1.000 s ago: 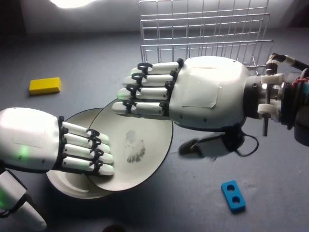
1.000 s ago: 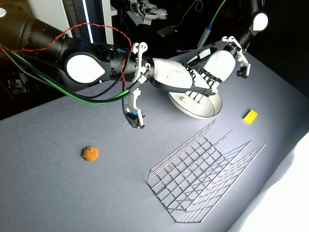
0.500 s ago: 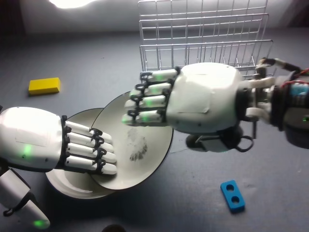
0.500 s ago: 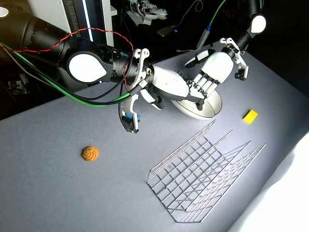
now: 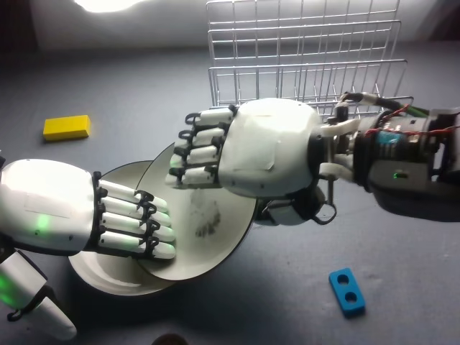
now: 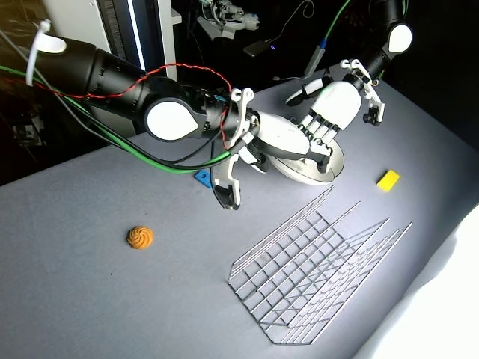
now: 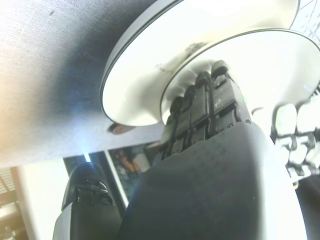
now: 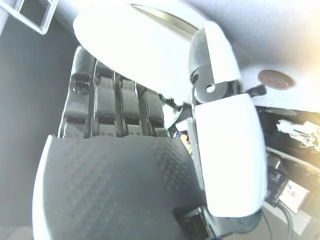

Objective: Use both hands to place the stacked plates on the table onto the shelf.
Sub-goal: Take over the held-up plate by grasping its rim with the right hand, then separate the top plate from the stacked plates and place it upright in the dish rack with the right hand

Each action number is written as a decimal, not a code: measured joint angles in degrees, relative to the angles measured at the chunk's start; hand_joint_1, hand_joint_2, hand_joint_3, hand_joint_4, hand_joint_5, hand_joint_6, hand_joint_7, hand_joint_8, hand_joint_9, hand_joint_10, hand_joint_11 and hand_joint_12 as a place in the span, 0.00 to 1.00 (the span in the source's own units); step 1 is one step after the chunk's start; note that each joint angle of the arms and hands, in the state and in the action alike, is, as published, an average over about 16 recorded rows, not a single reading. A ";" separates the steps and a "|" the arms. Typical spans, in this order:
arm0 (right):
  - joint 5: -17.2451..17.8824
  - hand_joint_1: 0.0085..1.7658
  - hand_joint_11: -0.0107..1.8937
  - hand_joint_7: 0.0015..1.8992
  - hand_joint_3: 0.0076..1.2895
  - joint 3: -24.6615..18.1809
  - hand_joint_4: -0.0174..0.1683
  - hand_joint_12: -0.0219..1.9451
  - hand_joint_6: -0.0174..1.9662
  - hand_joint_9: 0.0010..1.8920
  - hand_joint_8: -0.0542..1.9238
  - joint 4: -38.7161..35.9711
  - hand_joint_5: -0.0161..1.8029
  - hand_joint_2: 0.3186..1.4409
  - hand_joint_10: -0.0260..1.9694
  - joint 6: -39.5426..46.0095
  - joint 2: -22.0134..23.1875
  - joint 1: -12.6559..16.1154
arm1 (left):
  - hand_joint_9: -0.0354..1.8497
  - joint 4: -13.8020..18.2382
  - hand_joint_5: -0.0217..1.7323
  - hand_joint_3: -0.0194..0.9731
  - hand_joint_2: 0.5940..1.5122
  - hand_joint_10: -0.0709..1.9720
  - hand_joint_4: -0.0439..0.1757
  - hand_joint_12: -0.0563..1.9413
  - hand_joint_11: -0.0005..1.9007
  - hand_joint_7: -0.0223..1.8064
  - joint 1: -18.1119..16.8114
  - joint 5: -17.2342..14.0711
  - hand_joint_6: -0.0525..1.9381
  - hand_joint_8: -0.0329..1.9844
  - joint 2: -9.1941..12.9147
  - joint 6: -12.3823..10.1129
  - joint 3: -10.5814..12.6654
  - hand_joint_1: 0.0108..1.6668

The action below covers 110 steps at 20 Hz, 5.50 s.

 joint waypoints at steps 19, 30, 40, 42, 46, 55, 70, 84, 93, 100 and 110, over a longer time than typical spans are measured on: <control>4.26 0.63 0.47 0.48 0.01 1.87 0.08 0.49 0.30 0.60 0.28 -0.31 0.46 0.57 0.01 -0.51 -3.63 -0.59 | 0.03 -1.13 0.02 0.05 0.53 0.03 0.19 0.03 0.01 0.02 -3.22 -0.18 0.03 0.01 3.17 -2.29 -0.56 0.00; 2.37 0.65 0.48 0.54 0.01 -0.44 0.13 0.49 0.36 0.65 0.34 -0.07 0.51 0.56 0.06 4.06 -2.09 3.32 | 0.03 0.47 0.02 0.05 0.53 0.03 0.22 0.03 0.01 0.02 -8.39 0.48 0.03 0.01 10.97 -6.58 -2.27 0.00; -1.05 0.69 0.52 0.61 0.01 -3.75 0.16 0.48 0.42 0.68 0.35 0.18 0.57 0.57 0.09 18.23 1.82 10.30 | 0.03 2.29 0.02 0.04 0.55 0.03 0.22 0.03 0.01 0.02 -10.10 0.89 0.03 0.01 14.06 -10.36 0.94 0.00; -1.68 0.69 0.53 0.61 0.01 -4.18 0.16 0.49 0.42 0.69 0.36 0.84 0.57 0.57 0.10 21.42 2.67 11.64 | 0.03 2.52 0.02 0.04 0.55 0.03 0.22 0.03 0.01 0.02 -10.15 0.88 0.03 0.01 14.22 -10.66 1.62 0.00; -1.97 0.70 0.53 0.61 0.01 -4.72 0.17 0.49 0.43 0.70 0.37 4.04 0.57 0.57 0.06 25.93 4.17 13.81 | 0.03 2.76 0.02 0.04 0.56 0.03 0.22 0.03 0.01 0.02 -10.31 0.82 0.03 0.01 14.36 -11.00 2.35 0.00; 1.93 0.70 0.53 0.61 0.01 -3.70 0.17 0.48 0.42 0.71 0.37 17.38 0.58 0.57 0.03 24.49 5.77 16.05 | 0.03 2.68 0.03 0.04 0.56 0.03 0.22 0.03 0.01 0.02 -10.65 0.06 0.03 0.01 13.89 -11.29 3.28 0.00; 7.70 0.70 0.53 0.59 0.01 2.07 0.17 0.48 0.44 0.70 0.39 31.59 0.57 0.57 0.02 16.12 6.00 16.39 | 0.03 3.24 0.03 0.04 0.56 0.03 0.22 0.03 0.01 0.02 -10.17 0.44 0.03 0.01 11.90 -10.83 3.61 0.00; 5.20 0.70 0.49 0.57 0.01 6.49 0.16 0.51 0.47 0.68 0.43 39.15 0.56 0.57 0.02 14.47 6.15 17.72 | 0.03 3.18 0.02 0.04 0.57 0.03 0.22 0.03 0.01 0.02 -6.49 6.13 0.03 0.01 7.87 -10.29 2.10 0.00; -0.32 0.70 0.49 0.56 0.01 9.75 0.16 0.51 0.48 0.68 0.44 38.60 0.55 0.57 0.02 18.21 6.65 19.23 | 0.03 2.92 0.02 0.04 0.57 0.03 0.21 0.03 0.01 0.02 -3.99 8.33 0.03 0.01 6.07 -10.29 3.00 0.00; -3.44 0.70 0.49 0.57 0.01 12.27 0.15 0.51 0.49 0.68 0.42 38.82 0.55 0.57 0.02 20.18 6.93 20.35 | 0.03 2.86 0.02 0.04 0.58 0.03 0.21 0.03 0.01 0.02 -3.05 8.66 0.03 0.01 5.55 -10.30 3.37 0.00; -7.07 0.70 0.49 0.58 0.01 15.64 0.14 0.51 0.50 0.68 0.41 39.52 0.55 0.57 0.02 23.01 6.86 20.99 | 0.03 3.00 0.02 0.04 0.58 0.03 0.21 0.03 0.01 0.02 -2.52 8.47 0.03 0.01 5.43 -10.32 3.40 0.00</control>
